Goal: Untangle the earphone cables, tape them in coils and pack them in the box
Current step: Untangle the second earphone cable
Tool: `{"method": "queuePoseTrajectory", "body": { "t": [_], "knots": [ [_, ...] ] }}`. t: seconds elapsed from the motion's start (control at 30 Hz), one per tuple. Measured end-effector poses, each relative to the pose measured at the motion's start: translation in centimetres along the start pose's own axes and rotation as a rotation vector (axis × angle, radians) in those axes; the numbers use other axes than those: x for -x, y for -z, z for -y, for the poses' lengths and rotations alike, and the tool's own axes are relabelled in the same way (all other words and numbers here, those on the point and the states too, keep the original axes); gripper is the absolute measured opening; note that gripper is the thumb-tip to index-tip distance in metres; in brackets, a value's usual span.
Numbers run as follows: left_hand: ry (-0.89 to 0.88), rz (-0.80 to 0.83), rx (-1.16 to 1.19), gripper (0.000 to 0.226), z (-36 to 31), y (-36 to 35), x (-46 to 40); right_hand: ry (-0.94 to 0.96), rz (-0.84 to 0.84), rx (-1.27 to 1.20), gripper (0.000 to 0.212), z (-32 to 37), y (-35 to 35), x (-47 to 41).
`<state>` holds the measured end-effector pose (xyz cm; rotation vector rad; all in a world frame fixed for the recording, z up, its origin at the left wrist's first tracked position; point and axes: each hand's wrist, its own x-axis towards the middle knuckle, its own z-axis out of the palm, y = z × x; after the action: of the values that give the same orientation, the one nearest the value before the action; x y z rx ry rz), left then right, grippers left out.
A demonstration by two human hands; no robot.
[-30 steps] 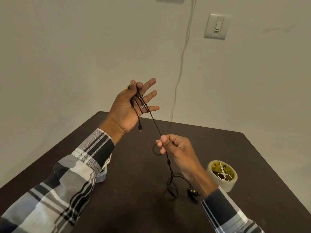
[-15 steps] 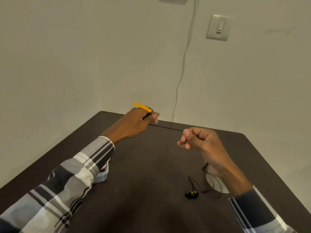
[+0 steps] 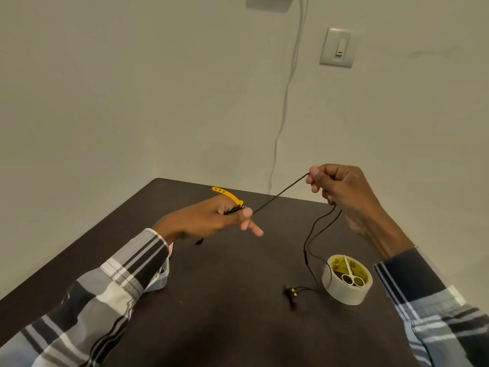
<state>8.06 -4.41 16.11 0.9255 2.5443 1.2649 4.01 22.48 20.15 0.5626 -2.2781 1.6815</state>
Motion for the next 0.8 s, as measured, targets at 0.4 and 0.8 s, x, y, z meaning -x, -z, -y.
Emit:
{"method": "queuePoseTrajectory", "body": {
  "t": [0.4, 0.8],
  "knots": [
    [-0.264, 0.193, 0.939, 0.028, -3.1, -0.4, -0.1, -0.013, 0.067, -0.089, 0.027, -2.9, -4.4, -1.0],
    [-0.151, -0.434, 0.887, 0.028, -2.5, 0.6, -3.2, -0.109, 0.16, -0.185, 0.04, -4.1, -11.8, 5.1]
  ]
}}
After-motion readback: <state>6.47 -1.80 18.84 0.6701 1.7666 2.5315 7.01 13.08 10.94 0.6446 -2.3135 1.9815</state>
